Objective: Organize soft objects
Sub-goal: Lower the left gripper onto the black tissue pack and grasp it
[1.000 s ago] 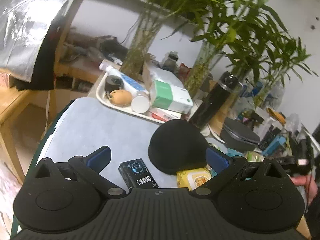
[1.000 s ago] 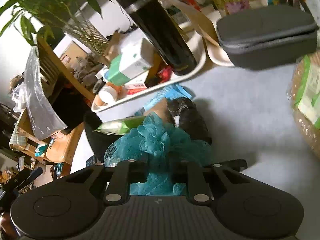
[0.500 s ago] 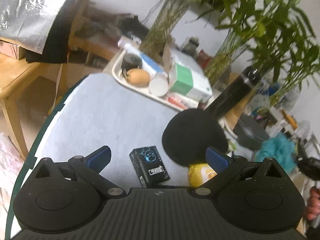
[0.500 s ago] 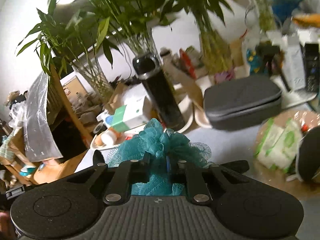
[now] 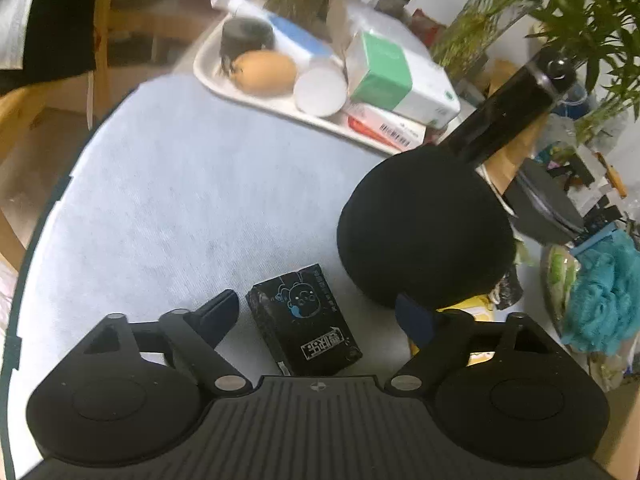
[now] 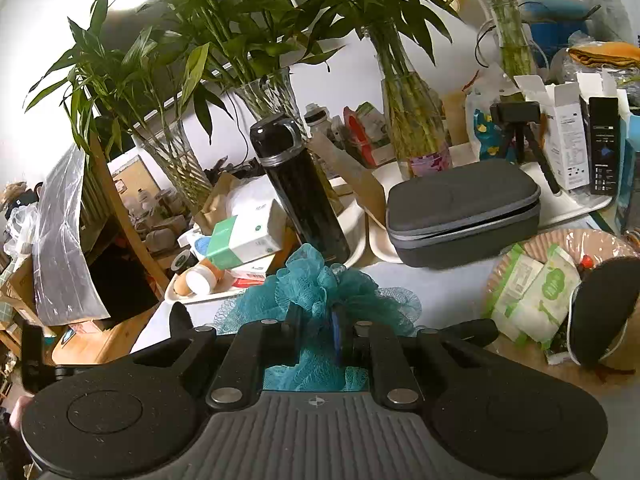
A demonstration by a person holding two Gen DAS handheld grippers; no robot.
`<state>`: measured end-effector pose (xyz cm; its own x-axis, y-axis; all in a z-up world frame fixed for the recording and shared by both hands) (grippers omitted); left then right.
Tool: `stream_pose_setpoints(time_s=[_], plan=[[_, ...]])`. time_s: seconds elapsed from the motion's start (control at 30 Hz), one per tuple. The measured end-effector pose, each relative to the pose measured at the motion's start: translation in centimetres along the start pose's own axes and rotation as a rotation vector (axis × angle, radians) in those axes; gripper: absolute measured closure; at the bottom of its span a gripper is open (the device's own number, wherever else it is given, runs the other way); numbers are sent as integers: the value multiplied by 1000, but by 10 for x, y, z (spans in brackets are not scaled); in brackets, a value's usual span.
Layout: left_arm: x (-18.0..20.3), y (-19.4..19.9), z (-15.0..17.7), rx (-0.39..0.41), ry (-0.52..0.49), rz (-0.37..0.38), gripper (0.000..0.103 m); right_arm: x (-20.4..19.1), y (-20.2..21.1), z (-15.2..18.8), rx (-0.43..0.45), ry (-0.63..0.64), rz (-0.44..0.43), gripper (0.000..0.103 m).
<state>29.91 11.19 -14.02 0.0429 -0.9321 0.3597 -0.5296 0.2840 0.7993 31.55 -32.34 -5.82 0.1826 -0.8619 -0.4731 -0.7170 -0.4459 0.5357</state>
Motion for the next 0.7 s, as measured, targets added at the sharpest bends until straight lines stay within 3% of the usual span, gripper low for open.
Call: stream_pose_setpoints(time_s=[0.1,0.17,0.27,0.47,0.63,0.7], plan=[[-2,-9,0,-42,-8,-8,26,-1,-1,-1,0,1,-2,86],[-1,-16,-1,-85,-20,-18,53,-3,-2,-2,0,2,-4,86],[2,-22,-1,-103,-62,-32,65,-4,-3,-3,0,8,-3,86],[7,-23,-12,-34,-131,-96,74,-6,-5,-4,4,15,-3,86],[16,-23,-18,60,-240,-220,73,-7,-6,-5,7,19,-2,86],[18,-21,-20,51,-244,-238,69,-6,-6,-6,8,18,-4,86]])
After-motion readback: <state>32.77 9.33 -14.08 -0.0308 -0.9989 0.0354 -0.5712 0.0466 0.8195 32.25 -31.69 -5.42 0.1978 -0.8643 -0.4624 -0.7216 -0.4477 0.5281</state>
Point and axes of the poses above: each gripper's, at about its wrist camera, not at the fingertips, and y roughly against the way its jaws point, x to its right, z to its underside, the point moved 1 cm from there along -y, roughly the way its jaws point, and after that the axes turned 4 degrees about -y, right-handed, at the moved point
